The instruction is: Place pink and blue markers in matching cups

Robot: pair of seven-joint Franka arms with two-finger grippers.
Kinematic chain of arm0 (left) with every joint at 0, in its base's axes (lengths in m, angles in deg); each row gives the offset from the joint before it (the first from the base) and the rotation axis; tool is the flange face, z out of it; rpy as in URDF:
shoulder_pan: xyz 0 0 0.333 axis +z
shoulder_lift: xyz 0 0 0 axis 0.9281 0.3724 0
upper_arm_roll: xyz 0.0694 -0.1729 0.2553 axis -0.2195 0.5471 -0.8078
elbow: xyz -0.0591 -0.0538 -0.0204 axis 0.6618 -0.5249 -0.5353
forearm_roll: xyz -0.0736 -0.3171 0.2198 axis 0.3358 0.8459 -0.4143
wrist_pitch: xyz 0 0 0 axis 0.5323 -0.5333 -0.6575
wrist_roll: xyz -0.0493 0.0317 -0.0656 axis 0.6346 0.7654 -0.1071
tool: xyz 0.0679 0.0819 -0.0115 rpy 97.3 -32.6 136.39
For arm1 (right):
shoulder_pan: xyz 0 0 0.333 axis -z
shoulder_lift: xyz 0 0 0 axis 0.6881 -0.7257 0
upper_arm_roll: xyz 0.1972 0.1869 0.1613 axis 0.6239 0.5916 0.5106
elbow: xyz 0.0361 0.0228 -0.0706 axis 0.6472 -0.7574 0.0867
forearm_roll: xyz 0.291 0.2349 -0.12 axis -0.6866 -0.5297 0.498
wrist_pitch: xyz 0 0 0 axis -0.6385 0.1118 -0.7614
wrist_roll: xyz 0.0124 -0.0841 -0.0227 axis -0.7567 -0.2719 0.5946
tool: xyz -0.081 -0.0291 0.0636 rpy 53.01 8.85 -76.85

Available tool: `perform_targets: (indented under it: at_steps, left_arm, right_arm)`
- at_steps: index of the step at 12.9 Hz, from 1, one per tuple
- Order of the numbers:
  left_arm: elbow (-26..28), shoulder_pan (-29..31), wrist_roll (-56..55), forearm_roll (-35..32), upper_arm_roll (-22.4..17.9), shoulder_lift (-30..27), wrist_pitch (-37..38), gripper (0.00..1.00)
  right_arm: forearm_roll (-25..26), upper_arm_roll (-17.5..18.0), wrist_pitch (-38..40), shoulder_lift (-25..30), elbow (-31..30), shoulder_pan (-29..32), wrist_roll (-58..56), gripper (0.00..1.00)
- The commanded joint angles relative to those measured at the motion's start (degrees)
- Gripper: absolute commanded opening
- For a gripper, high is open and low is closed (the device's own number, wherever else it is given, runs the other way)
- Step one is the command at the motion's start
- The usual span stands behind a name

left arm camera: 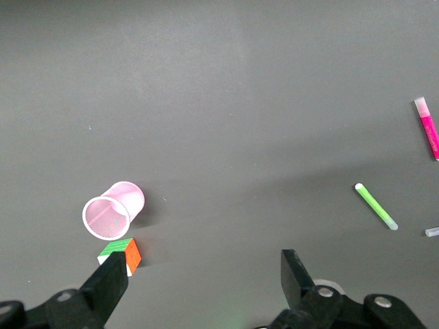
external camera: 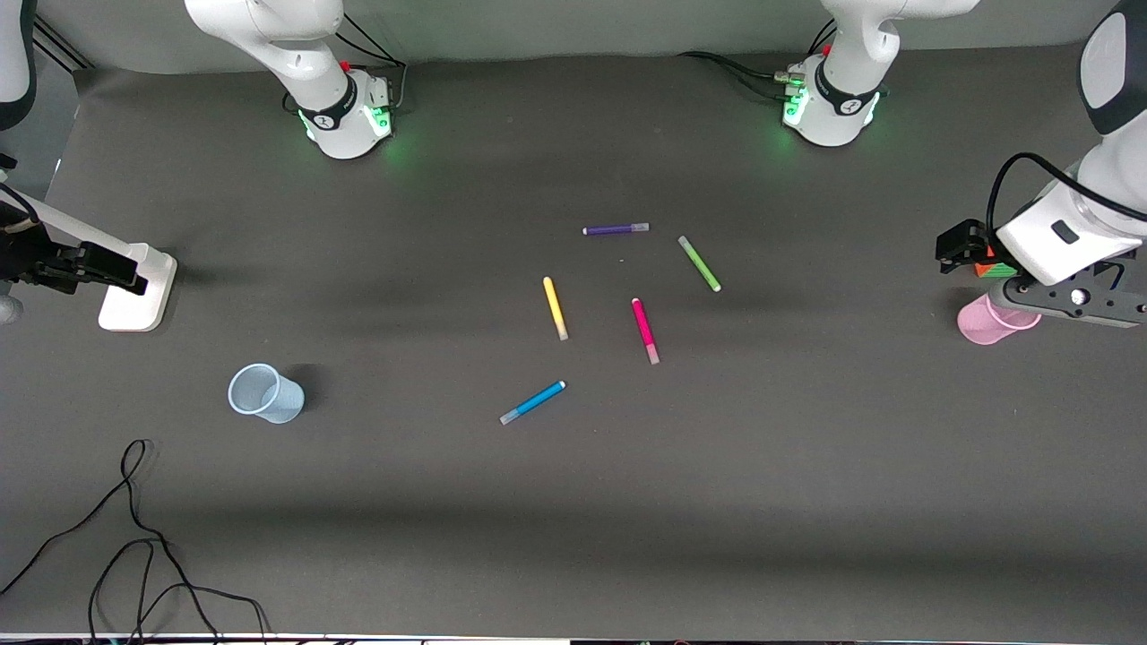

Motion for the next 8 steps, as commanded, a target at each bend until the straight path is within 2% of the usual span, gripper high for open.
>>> perform_targets:
  at_steps: [1, 8]
  left_arm:
    - [1.5, 0.1, 0.8, 0.1, -0.1, -1.5, 0.3, 0.99]
    - [1.9, 0.1, 0.8, 1.4, -0.1, -1.7, -0.7, 0.99]
  right_arm:
    - [0.4, -0.3, -0.5, 0.7, -0.3, -0.5, -0.9, 1.0]
    - [0.5, -0.3, -0.3, 0.6, -0.1, -0.5, -0.9, 1.0]
